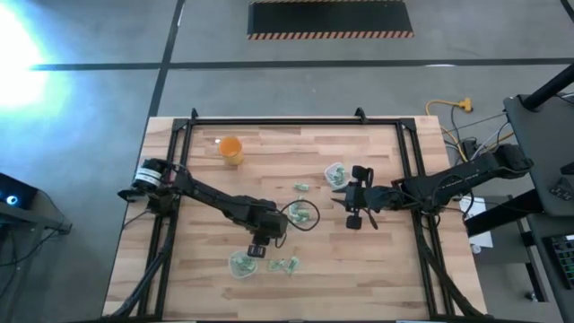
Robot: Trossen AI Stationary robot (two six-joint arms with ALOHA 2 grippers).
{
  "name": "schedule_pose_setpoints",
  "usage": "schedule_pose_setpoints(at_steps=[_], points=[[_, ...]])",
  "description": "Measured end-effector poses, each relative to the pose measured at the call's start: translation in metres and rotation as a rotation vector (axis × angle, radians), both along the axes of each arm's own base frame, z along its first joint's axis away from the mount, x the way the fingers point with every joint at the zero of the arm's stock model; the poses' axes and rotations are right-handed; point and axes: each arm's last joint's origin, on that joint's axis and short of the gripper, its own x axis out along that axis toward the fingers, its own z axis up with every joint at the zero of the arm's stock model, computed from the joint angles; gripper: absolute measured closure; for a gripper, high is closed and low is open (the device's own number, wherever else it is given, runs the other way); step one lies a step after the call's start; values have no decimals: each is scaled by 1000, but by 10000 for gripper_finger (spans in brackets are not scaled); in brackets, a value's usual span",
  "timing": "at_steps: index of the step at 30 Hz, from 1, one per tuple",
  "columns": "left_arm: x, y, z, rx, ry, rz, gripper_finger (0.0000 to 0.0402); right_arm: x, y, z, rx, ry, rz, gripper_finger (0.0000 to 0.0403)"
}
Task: Pick and place Stevia / Truvia into bins
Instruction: Put the green stevia packet into the bottom transparent container
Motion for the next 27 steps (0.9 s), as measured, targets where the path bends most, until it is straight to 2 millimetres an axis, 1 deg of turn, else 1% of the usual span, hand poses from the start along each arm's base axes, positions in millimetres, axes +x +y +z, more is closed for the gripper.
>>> schedule_pose_setpoints(at_steps=[2,6,7,11,14,20,24,27], points=[[0,0,0,3,1,-4,326,0,0,0,0,1,0,314],[-1,1,0,12,6,-25,384,0,0,0,0,2,0,319],[-1,2,0,11,6,-23,392,0,0,0,-1,3,0,319],[-1,3,0,17,8,-24,392,0,0,-1,-1,6,0,317],[-1,4,4,54,12,-15,392,0,0,-1,-2,9,-1,314],[-4,3,32,115,-86,8,392,-1,0,-2,-6,24,-1,314],[-12,-7,51,129,-150,-4,392,-1,0,-2,-6,24,-1,320],[-22,-19,60,133,-184,-39,392,-2,-1,-3,-7,26,-1,324]])
